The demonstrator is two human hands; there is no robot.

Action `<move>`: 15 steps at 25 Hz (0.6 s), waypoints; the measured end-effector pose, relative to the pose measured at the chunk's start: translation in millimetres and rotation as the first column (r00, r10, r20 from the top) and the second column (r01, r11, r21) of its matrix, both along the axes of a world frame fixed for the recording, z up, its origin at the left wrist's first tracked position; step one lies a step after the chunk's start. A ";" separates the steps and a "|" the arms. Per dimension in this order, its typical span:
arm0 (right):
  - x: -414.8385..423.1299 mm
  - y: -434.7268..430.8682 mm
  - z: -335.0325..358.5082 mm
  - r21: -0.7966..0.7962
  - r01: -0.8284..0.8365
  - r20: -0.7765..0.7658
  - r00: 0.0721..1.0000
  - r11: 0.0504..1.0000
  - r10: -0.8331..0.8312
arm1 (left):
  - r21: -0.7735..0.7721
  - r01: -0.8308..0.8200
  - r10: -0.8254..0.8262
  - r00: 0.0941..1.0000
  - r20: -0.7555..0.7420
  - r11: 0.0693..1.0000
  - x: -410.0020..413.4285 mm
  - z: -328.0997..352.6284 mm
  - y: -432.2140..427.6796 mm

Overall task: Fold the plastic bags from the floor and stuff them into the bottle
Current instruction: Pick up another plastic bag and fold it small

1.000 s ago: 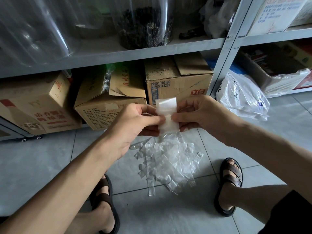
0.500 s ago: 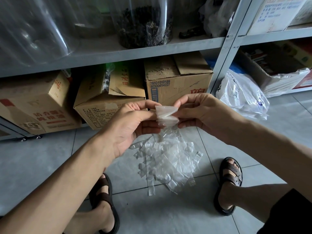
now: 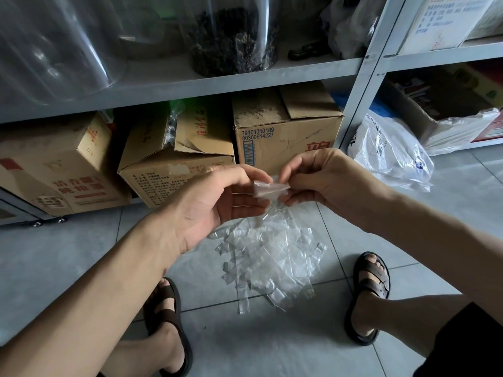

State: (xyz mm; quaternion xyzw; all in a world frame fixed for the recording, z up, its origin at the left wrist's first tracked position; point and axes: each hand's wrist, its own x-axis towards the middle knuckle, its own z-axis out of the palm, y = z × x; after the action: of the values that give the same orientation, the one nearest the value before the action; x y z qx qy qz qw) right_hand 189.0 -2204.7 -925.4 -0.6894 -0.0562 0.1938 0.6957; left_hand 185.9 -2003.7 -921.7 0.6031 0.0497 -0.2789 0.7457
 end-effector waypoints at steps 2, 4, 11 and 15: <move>0.5 1.0 -2.2 -0.026 0.017 0.041 0.999 1.000 -0.016 | -0.022 0.001 -0.001 1.000 -0.011 1.000 1.1 0.5 0.4; 0.0 1.7 -3.8 -0.070 0.032 0.102 0.994 0.997 -0.025 | 0.006 0.006 -0.006 1.000 0.025 1.000 1.9 -0.8 -1.1; -0.3 3.1 -5.1 -0.145 0.039 0.198 0.980 0.989 -0.010 | 0.080 -0.014 0.008 0.997 0.071 0.997 4.1 -7.9 1.0; 3.0 6.2 -6.0 -0.125 -0.003 0.128 0.992 0.992 0.020 | 0.153 -0.057 0.028 0.982 0.187 0.987 3.5 -10.9 2.0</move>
State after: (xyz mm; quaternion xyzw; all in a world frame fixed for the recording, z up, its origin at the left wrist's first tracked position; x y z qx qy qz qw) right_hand 192.0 -2198.5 -931.4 -0.7423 -0.0926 0.1561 0.6450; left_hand 189.5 -2001.7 -932.6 0.6821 0.0154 -0.2010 0.7029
